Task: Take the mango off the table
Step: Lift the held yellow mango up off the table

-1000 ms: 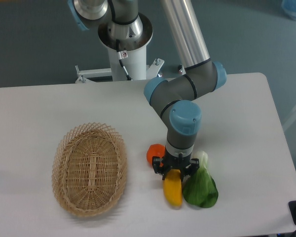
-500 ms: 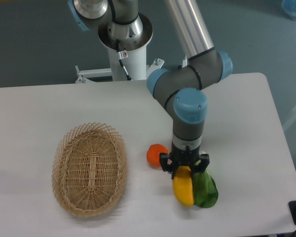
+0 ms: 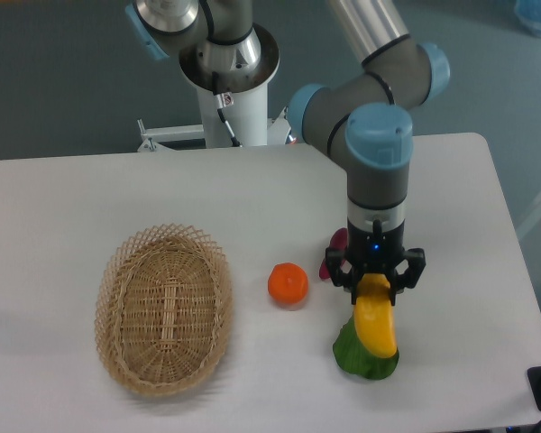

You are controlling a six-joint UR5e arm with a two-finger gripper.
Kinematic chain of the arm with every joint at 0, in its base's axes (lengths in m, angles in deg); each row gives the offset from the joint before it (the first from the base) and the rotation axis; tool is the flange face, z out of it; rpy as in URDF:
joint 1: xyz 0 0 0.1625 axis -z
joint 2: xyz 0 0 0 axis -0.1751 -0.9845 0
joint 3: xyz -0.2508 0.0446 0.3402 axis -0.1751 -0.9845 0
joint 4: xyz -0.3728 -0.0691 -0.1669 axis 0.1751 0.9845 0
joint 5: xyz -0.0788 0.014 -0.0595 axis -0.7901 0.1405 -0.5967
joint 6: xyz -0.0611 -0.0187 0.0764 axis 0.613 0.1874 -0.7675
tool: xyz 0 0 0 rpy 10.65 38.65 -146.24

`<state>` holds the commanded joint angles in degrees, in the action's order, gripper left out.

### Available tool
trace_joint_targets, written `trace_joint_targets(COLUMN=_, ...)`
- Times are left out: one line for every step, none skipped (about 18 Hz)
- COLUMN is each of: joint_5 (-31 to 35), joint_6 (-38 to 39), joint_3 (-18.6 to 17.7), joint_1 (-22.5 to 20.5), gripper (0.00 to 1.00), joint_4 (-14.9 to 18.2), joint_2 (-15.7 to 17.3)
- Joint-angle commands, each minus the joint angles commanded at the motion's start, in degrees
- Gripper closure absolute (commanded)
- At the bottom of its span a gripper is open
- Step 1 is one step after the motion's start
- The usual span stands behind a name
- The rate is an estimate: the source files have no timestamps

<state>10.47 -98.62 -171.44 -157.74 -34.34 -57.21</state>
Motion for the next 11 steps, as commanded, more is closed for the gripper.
trace_joint_targets(joint_5=0.00, joint_6=0.00, joint_3=0.09, joint_1=0.00, gripper=0.44, joint_4=0.00, joint_2=0.00)
trace_joint_targets(joint_5=0.00, joint_6=0.00, joint_3=-0.08, joint_1=-0.09, gripper=0.44, joint_4=0.00, joint_2=0.00)
trace_joint_targets(joint_5=0.00, joint_6=0.00, joint_3=0.00, joint_1=-0.18, gripper=0.44, joint_4=-0.09, joint_2=0.09)
trace_joint_targets(joint_5=0.00, joint_6=0.00, joint_3=-0.09, joint_1=-0.09, gripper=0.44, joint_4=-0.09, joint_2=0.09)
trace_joint_targets(joint_5=0.09, joint_6=0.00, joint_3=-0.09, joint_1=-0.09, gripper=0.44, joint_4=-0.09, joint_2=0.09)
trace_joint_targets(joint_5=0.09, joint_6=0.00, joint_3=-0.09, joint_1=-0.09, gripper=0.44, joint_4=-0.09, joint_2=0.09)
trace_joint_targets(joint_5=0.09, joint_6=0.00, joint_3=-0.17, joint_1=0.00, gripper=0.44, joint_4=-0.09, joint_2=0.09)
trace_joint_targets(joint_5=0.09, joint_6=0.00, joint_3=-0.17, joint_1=0.00, gripper=0.44, joint_4=-0.09, joint_2=0.09)
trace_joint_targets(joint_5=0.09, joint_6=0.00, joint_3=-0.26, joint_1=0.00, gripper=0.44, joint_4=-0.09, joint_2=0.09)
trace_joint_targets(joint_5=0.09, joint_6=0.00, joint_3=-0.35, joint_1=0.00, gripper=0.43, joint_4=-0.17, joint_2=0.09)
trace_joint_targets(joint_5=0.09, joint_6=0.00, joint_3=-0.35, joint_1=0.00, gripper=0.43, joint_4=-0.18, joint_2=0.09)
